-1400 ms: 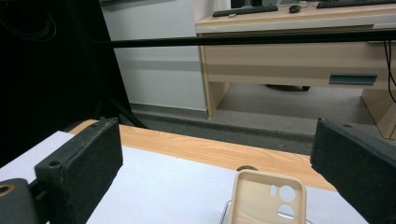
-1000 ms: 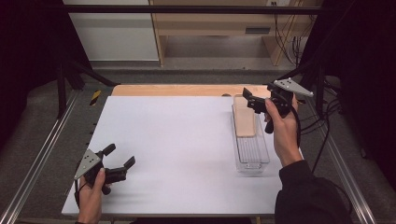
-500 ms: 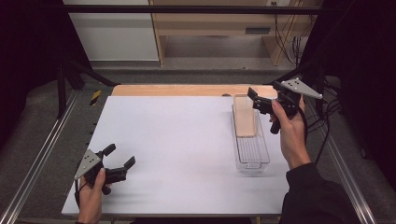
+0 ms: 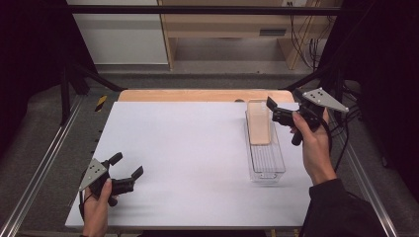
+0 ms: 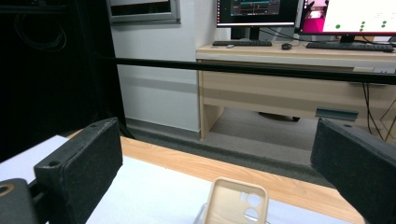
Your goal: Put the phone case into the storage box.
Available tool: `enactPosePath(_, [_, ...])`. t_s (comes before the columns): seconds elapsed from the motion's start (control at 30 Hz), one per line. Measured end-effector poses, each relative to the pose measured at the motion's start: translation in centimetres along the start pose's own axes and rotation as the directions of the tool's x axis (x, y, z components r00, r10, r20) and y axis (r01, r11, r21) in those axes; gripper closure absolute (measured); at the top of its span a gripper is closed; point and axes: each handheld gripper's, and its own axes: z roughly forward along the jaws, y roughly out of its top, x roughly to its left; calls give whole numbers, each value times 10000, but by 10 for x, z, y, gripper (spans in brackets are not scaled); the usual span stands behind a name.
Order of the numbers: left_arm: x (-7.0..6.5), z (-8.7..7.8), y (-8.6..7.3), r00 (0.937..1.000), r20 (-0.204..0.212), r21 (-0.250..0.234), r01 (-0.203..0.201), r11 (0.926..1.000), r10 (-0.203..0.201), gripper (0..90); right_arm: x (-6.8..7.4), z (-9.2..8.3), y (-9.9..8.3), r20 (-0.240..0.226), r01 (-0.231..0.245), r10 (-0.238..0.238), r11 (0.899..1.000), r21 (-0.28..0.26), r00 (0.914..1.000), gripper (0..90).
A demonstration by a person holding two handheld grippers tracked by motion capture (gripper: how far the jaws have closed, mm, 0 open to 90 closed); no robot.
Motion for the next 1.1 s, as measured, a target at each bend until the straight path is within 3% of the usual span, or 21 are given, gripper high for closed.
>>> enactPosePath(0.4, [-2, 0, 0, 10000, 20, -34, -53, 10000, 53, 27, -9, -21, -15, 97, 314, -313, 9995, -81, 9995, 24])
enactPosePath(1.1, [-7, 0, 1, 9998, 157, -18, -156, 9999, 156, 27, -20, -52, -48, 207, 97, -96, 9999, -40, 9997, 21])
